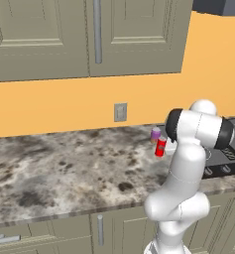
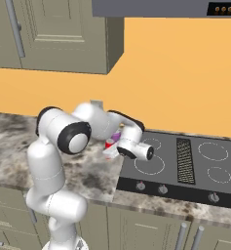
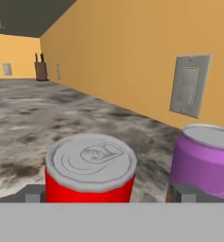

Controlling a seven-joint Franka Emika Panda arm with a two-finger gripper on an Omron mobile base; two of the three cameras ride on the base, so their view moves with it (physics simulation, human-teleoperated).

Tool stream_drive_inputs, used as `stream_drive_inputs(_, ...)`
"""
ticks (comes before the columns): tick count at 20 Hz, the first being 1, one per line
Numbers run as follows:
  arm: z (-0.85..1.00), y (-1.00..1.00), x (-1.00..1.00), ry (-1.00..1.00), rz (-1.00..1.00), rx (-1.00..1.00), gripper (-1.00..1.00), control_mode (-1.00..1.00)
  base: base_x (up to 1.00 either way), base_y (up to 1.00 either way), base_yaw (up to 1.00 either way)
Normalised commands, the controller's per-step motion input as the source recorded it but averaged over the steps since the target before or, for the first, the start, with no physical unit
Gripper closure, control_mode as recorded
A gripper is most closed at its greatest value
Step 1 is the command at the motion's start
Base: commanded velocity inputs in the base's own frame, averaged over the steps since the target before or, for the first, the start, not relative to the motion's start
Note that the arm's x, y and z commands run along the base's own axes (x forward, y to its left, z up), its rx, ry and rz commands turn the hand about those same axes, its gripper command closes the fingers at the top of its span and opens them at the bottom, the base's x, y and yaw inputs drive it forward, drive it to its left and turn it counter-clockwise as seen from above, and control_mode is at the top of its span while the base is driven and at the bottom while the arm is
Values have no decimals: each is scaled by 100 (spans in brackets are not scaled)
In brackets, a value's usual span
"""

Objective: Four empty soda cans are scattered around the kitchen. Gather all the cans and cluster them next to the stove for recycling.

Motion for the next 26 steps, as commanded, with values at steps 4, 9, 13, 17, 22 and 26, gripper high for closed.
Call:
stream_drive_inputs(4, -16, 2, -20, -5, 0, -7, -100, -100, 0, 0, 0)
stream_drive_inputs(9, -1, 0, -10, 0, -2, -7, -100, -100, 0, 0, 0)
stream_drive_inputs(13, 3, 0, -6, 2, -3, -4, -100, -100, 0, 0, 0)
stream_drive_inputs(17, 21, 0, -12, 4, -4, -1, -100, -100, 0, 0, 0)
stream_drive_inputs(22, 34, -7, -17, 3, -3, 0, -100, -100, 0, 0, 0)
stream_drive_inputs(26, 42, -10, -23, 3, -3, 0, -100, -100, 0, 0, 0)
